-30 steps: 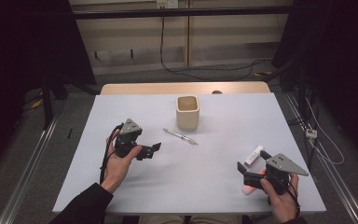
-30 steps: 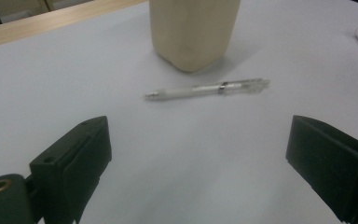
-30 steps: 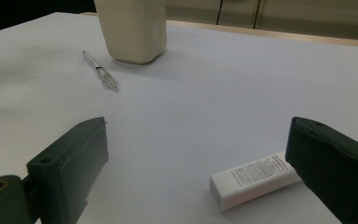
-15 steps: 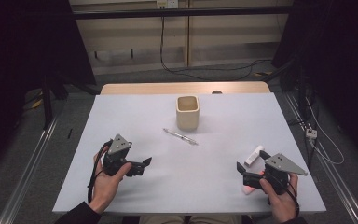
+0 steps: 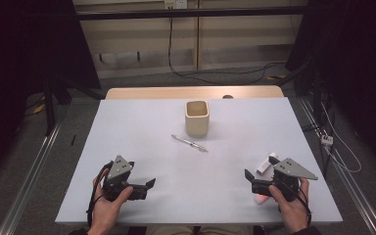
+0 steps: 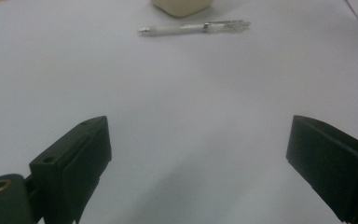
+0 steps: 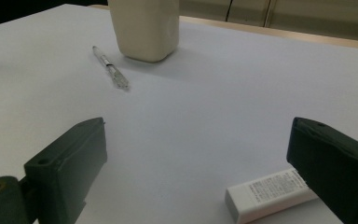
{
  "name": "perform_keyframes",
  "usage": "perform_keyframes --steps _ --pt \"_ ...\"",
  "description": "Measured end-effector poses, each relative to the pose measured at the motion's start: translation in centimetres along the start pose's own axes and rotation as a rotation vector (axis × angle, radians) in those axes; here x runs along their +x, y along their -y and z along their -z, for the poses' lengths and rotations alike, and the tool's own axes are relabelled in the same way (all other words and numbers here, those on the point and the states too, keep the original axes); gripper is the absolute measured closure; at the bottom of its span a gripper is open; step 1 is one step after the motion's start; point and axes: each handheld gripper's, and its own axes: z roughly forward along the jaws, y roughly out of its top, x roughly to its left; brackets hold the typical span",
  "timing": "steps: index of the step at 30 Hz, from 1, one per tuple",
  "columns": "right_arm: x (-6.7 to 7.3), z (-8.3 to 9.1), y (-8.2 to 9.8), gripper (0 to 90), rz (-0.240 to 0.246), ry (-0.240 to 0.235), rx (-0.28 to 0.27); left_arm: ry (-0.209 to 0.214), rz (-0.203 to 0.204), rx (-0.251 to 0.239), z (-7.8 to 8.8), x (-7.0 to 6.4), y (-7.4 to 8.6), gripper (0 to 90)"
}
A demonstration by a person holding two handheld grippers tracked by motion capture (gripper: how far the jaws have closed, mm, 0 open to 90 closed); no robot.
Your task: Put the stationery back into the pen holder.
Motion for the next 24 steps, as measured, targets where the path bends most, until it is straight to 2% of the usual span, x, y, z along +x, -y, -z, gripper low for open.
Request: perform_keyframes --steps 1,3,5,6,8,10,15,17,21,24 --pt "0.0 -0.2 -0.1 4.8 0.004 -0.002 0.007 0.007 0.012 -0.005 0.3 -0.2 0.1 6.4" --pt "0.1 -0.6 -0.3 4.3 0.009 -0.014 0.024 0.029 0.009 -0.022 0.7 -0.8 0.1 6.4" --pt "0.3 -1.0 -0.5 4.3 0.013 -0.020 0.033 0.029 -0.015 -0.020 0.6 -0.8 0.2 6.0" --pt "0.4 -1.2 -0.7 4.2 0.017 -0.025 0.034 0.016 -0.023 -0.024 0.5 -0.6 0.4 5.9" --pt "0.7 -1.5 -1.0 3.5 0.032 -0.021 0.034 0.007 0.000 -0.046 0.1 0.1 0.8 6.2" --pt "0.9 -1.9 -1.3 4.1 0.039 -0.038 0.040 0.001 0.031 -0.056 -0.1 0.7 1.0 6.3" --pt "1.2 -3.5 -2.2 4.9 0.053 -0.081 0.102 -0.001 0.051 -0.076 0.0 0.9 1.0 6.3" --pt "1.4 -4.1 -2.5 5.0 0.053 -0.093 0.121 -0.001 0.035 -0.076 0.1 0.8 0.9 6.3" --pt "2.2 -5.2 -3.4 4.9 0.084 -0.128 0.147 0.012 0.019 -0.072 0.1 0.5 1.0 6.3" --pt "2.8 -6.3 -4.0 4.9 0.089 -0.176 0.180 0.043 0.006 -0.054 -0.2 0.3 1.1 6.3"
